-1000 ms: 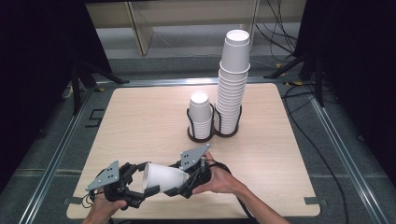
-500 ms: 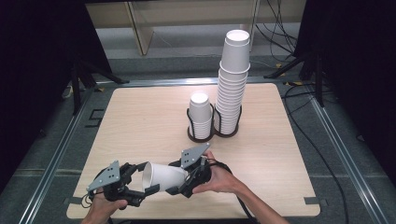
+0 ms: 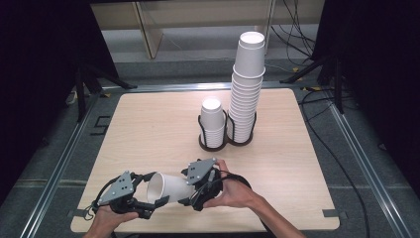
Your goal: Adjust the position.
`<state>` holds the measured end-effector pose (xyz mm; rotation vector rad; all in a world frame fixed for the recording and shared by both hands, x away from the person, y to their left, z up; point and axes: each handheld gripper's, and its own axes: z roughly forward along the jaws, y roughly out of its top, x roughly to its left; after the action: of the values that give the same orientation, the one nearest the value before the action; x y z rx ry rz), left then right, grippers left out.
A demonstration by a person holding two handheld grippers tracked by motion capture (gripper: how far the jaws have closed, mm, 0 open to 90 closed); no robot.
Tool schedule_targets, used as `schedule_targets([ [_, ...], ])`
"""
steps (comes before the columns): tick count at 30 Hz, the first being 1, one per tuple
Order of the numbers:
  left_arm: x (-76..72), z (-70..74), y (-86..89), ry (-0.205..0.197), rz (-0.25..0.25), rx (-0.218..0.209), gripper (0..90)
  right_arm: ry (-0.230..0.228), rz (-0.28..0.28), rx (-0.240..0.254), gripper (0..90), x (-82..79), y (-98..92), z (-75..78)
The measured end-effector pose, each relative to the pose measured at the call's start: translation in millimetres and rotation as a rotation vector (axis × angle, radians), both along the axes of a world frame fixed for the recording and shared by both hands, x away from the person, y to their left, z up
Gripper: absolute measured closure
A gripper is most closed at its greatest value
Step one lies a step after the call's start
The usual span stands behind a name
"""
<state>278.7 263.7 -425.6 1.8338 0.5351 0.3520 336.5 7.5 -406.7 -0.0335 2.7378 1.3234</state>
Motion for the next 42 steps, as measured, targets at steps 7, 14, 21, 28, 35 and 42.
schedule_targets([
  [7, -0.9, -0.1, -2.8, -0.007, -0.022, 0.052, 16.2, -0.038, 0.031, -0.073, 16.1, -4.1, 16.3, 0.8],
  [14, -3.4, 1.8, -4.7, -0.014, -0.046, 0.059, 16.0, -0.061, 0.069, -0.107, 17.1, -5.6, 28.1, -2.3],
  [21, -3.8, 0.1, -7.3, -0.013, -0.066, 0.053, 15.9, -0.060, 0.098, -0.129, 19.5, -7.7, 33.8, -4.6],
  [28, -4.8, -0.1, -7.8, -0.012, -0.085, 0.076, 15.7, -0.061, 0.122, -0.131, 21.4, -8.0, 36.7, -7.9],
  [35, -2.5, -2.1, -4.6, 0.010, -0.084, -0.019, 11.6, -0.048, 0.124, -0.084, 22.9, -8.2, 32.3, -7.6],
  [42, -2.0, -3.1, -4.8, 0.028, -0.090, -0.037, 12.5, -0.031, 0.104, -0.070, 23.5, -9.6, 21.4, -8.2],
])
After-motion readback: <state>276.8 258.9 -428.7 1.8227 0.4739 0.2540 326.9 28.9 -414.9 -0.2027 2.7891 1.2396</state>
